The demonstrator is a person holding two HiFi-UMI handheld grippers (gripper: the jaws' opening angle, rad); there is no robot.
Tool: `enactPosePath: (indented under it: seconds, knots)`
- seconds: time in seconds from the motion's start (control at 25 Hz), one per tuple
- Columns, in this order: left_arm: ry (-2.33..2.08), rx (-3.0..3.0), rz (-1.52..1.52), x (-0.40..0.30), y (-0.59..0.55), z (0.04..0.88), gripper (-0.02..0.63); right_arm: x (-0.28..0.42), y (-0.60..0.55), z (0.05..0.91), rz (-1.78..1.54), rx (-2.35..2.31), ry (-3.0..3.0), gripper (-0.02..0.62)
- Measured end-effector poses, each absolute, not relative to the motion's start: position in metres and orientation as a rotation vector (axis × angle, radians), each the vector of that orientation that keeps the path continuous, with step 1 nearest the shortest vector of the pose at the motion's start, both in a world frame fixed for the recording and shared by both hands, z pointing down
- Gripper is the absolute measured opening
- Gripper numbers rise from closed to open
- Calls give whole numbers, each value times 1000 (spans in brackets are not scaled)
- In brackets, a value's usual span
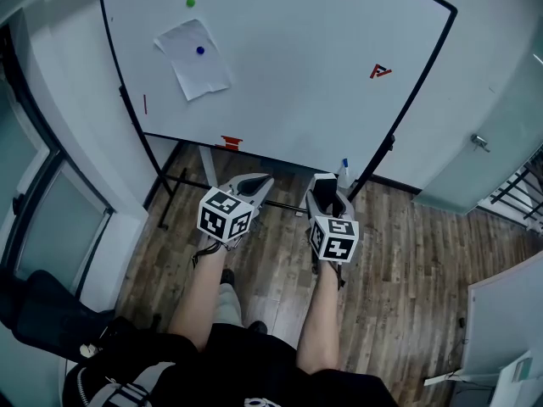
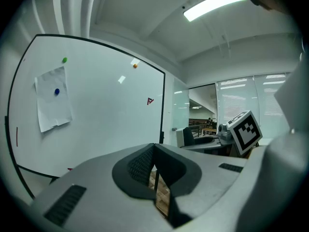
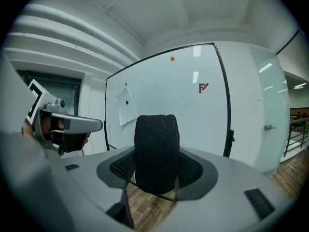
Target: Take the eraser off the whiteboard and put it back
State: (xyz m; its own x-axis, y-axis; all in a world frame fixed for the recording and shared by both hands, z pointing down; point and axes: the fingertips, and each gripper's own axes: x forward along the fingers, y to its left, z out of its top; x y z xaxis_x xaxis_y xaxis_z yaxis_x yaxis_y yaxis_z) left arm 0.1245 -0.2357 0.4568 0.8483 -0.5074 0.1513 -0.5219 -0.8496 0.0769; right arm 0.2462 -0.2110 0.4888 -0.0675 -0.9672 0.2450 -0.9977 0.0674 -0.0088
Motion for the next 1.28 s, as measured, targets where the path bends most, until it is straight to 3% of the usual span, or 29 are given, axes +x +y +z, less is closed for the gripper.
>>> enactPosePath:
  seconds: [1.28]
  knots:
    - [-793,2814,211,97,-279,498,18,218,-255,535,363,1913,-2107,249]
